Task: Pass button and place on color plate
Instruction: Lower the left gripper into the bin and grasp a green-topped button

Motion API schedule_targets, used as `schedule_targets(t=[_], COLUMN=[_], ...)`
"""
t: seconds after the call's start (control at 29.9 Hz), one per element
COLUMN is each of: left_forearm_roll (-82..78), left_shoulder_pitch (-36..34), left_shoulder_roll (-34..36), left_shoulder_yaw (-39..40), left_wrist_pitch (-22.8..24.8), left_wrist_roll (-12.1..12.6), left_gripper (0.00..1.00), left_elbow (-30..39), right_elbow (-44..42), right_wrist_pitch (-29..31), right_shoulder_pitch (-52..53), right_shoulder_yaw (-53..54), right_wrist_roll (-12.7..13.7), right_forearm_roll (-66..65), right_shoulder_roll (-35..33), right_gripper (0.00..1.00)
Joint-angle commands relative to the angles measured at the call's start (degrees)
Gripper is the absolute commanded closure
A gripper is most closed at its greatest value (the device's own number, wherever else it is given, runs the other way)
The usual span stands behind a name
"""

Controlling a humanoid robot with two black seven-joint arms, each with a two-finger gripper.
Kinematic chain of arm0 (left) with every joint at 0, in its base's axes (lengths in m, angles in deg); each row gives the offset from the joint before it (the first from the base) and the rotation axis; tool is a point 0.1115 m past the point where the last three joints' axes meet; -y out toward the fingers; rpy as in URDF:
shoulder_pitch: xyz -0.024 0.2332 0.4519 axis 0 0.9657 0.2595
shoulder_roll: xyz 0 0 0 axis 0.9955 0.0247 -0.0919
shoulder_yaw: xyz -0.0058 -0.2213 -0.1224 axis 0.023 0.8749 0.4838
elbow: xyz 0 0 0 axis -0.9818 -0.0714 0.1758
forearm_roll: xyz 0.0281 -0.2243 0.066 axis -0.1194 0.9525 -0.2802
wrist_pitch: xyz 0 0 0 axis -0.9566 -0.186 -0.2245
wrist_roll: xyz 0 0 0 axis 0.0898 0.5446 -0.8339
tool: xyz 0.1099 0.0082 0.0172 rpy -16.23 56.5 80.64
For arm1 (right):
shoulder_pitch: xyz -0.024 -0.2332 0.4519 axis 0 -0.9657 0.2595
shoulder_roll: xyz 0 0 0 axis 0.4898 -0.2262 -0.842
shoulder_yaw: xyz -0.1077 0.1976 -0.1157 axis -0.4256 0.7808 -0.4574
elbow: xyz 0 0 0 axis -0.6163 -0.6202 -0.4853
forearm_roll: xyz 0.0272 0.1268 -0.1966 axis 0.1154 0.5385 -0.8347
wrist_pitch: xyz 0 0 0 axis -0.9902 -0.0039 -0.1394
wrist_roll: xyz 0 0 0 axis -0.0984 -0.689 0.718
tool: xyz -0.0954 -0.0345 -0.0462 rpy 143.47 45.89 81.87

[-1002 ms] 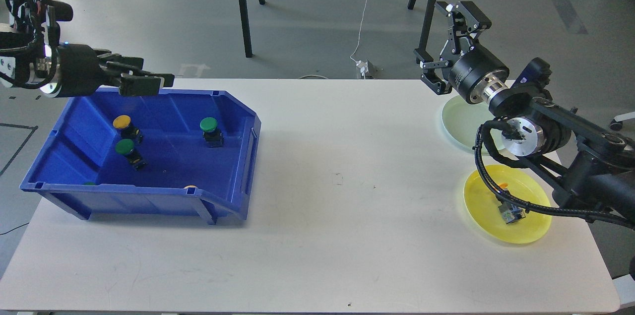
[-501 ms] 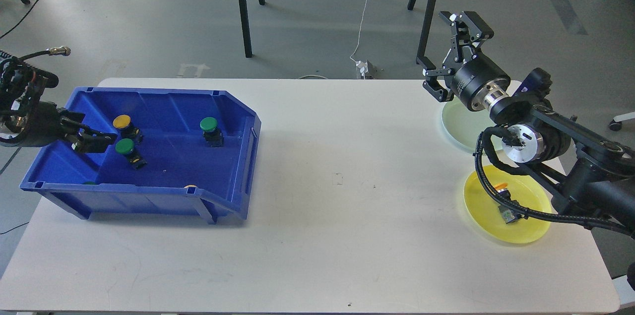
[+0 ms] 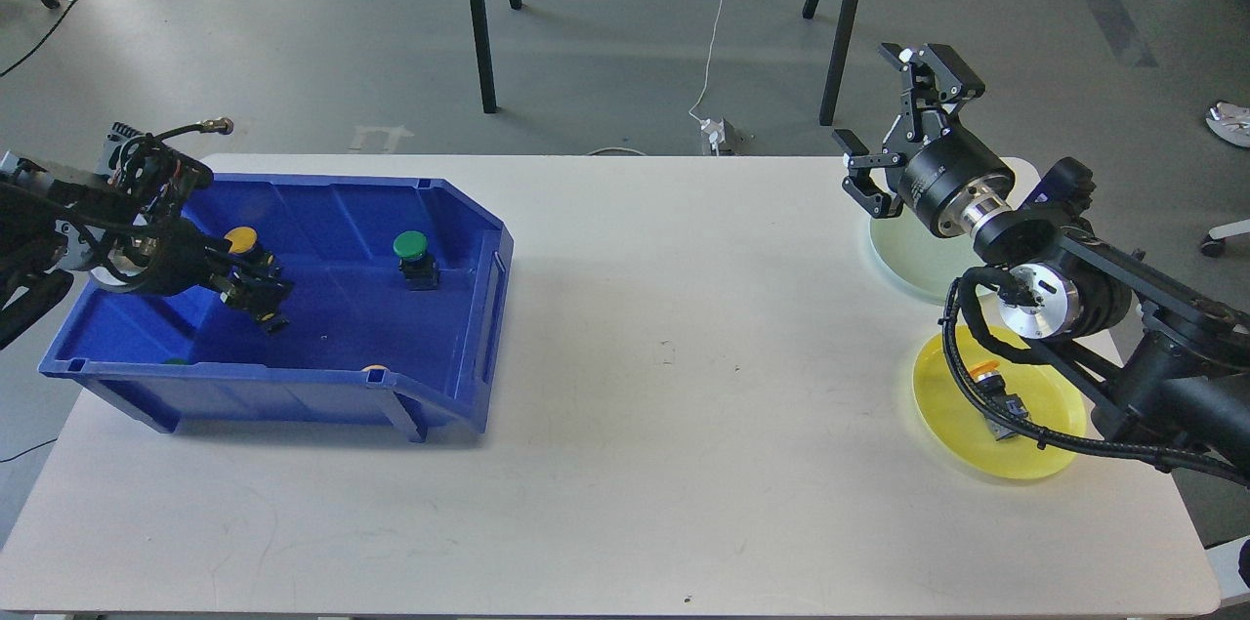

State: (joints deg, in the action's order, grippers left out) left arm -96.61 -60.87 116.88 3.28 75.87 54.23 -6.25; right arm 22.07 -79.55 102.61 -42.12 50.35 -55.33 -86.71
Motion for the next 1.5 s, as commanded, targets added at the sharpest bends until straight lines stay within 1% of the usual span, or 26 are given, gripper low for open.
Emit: schedule_targets(t=[0.0,0.2,0.57,0.77,1.1,1.37,1.47], left_forearm_roll=[0.36,0.53,0.71,0.88,0.97,0.97,1.06], left_shoulder_pitch=[-0.58,-0.58,-0.49,-0.49,-0.22,-0.05,-0.05], left_shoulder_roll=[-1.29,-2.08,-5.15,-5.51,-7.97,-9.2,-9.2], left_shoulder_yaw=[-1.81,-1.9,-2.25,-3.39,-3.66,-3.74,-3.74], left_wrist_pitch=[0.0,0.0,0.0,0.0,0.0,0.0,0.0], left_wrist_roll=[0.0,0.0,0.0,0.0,0.0,0.0,0.0], left_gripper=[0.08,0.08,0.09,0.1,0.13,0.21,0.28], left_elbow=[-3.16,-3.6,-9.22,-9.66,-12.91,-14.94,-14.94], right_elbow=[-0.01,0.25,0.34,0.43,0.43,0.34,0.43], right_wrist_pitch=[-0.01,-0.01,-0.01,-0.01,-0.01,-0.01,-0.01], right_shoulder_pitch=[-0.01,-0.09,-0.36,-0.53,-0.97,-1.24,-1.33], right_shoulder_yaw=[0.0,0.18,0.18,0.18,0.18,0.18,0.18], right_wrist_roll=[0.0,0.0,0.0,0.0,0.0,0.0,0.0], right_forearm_roll=[-0.06,0.02,0.02,0.02,0.02,0.02,0.02], right_shoulder_roll=[0.09,0.09,0.09,0.09,0.0,0.0,0.0], right_gripper=[0.01,0.01,0.01,0.01,0.01,0.01,0.01])
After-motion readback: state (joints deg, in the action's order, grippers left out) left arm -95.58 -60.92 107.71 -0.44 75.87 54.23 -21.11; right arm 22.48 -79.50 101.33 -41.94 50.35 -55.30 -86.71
